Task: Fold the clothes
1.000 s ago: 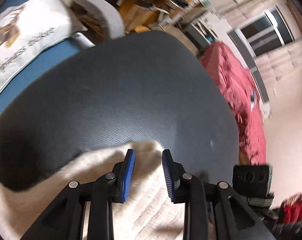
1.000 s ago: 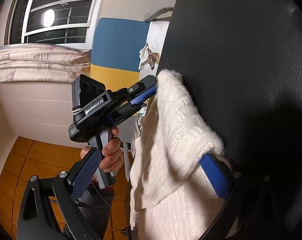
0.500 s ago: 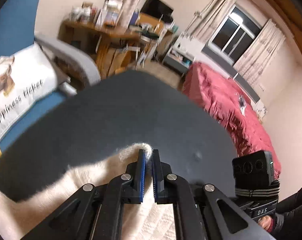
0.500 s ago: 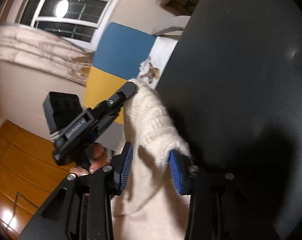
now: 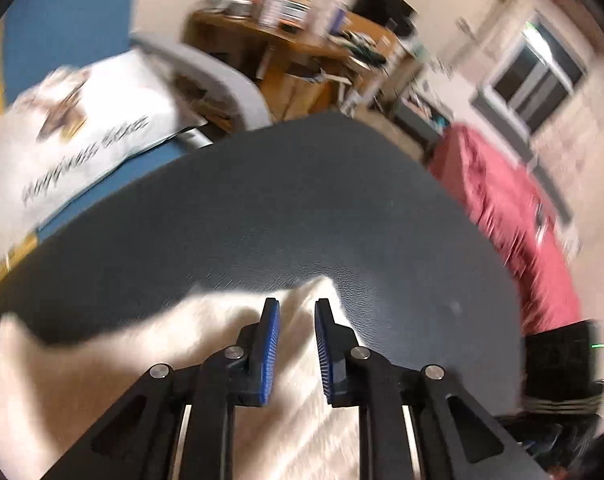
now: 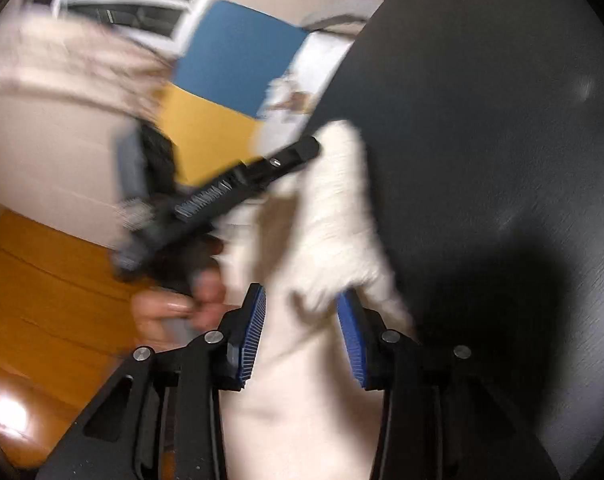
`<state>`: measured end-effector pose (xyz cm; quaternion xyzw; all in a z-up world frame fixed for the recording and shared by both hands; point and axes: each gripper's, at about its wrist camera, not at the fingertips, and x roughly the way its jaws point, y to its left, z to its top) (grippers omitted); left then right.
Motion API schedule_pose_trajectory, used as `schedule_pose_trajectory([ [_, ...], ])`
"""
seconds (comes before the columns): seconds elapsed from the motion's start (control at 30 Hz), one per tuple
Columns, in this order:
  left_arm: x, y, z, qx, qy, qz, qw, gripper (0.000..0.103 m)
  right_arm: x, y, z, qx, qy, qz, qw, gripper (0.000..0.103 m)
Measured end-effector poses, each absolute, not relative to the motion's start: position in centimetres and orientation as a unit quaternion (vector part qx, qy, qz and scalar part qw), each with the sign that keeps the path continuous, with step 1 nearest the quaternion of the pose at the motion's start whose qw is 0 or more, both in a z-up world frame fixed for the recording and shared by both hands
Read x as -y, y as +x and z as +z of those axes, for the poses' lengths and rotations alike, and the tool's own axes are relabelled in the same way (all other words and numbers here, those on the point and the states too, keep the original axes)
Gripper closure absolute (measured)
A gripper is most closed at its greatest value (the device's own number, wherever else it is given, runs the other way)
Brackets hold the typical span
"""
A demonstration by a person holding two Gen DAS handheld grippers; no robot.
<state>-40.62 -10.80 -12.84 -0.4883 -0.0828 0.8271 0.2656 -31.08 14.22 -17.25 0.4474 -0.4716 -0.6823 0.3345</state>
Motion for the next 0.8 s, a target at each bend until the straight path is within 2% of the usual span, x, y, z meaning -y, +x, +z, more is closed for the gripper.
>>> schedule_pose_trajectory([
  [0.07,12.6,-39.2,-12.4,0.107,-0.484,0.831,0.252,0.085,-14.9,-31.0,-17.8,0.511,0.444,-0.659,0.327,0.017],
  [0.2,15.8,-35.5,-12.3,0.131,-0.474,0.841,0.225,0.085,-15.0,-30.9,-18.8,0.549,0.446,-0.645,0.289,0.017],
  [0.5,18.1,-30.4,-15.3,0.102,-0.498,0.84,0.191,0.085,-12.9,-31.9,-18.8,0.577,0.4,-0.66,0.267,0.017],
  [0.53,18.2,-30.3,-15.5,0.102,-0.501,0.839,0.189,0.085,-12.8,-32.0,-18.8,0.58,0.396,-0.66,0.266,0.02],
  [0.57,18.4,-30.0,-15.7,0.105,-0.502,0.838,0.188,0.085,-12.7,-32.1,-18.7,0.57,0.399,-0.671,0.255,0.045],
  [0.6,18.7,-29.8,-15.9,0.108,-0.503,0.837,0.187,0.085,-12.4,-32.4,-18.7,0.562,0.404,-0.68,0.243,0.089],
  [0.63,18.8,-29.7,-16.1,0.106,-0.504,0.836,0.187,0.085,-12.4,-32.5,-18.9,0.567,0.405,-0.677,0.237,0.096],
  [0.8,18.5,-29.4,-16.3,0.092,-0.506,0.839,0.182,0.085,-12.6,-31.1,-18.2,0.466,0.445,-0.744,0.175,0.096],
])
